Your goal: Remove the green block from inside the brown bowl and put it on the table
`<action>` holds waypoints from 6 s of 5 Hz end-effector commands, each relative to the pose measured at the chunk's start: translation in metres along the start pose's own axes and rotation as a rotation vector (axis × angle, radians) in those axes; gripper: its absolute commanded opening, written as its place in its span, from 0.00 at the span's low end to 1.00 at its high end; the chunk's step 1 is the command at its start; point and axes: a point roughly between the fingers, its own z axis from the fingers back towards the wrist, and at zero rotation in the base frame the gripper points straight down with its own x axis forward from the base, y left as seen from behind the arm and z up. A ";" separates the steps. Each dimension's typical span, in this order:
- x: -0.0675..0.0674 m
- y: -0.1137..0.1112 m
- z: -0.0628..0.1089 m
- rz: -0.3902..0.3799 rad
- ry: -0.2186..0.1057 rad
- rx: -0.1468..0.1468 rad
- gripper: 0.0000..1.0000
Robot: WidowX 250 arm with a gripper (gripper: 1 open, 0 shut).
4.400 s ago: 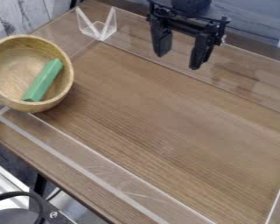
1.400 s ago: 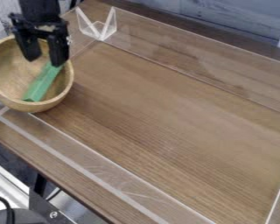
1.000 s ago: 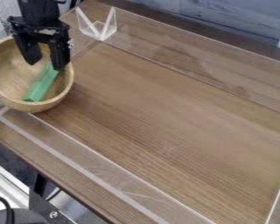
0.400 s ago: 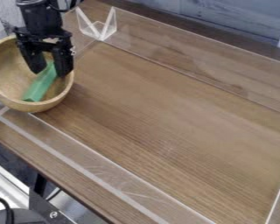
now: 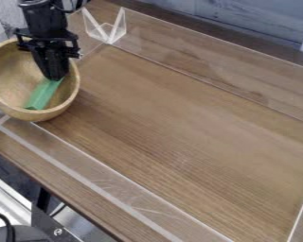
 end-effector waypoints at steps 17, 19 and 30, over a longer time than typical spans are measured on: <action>0.005 -0.033 0.057 -0.181 0.097 0.034 0.00; 0.010 -0.045 0.061 -0.201 0.095 0.024 1.00; -0.019 0.002 0.000 -0.116 0.219 0.141 1.00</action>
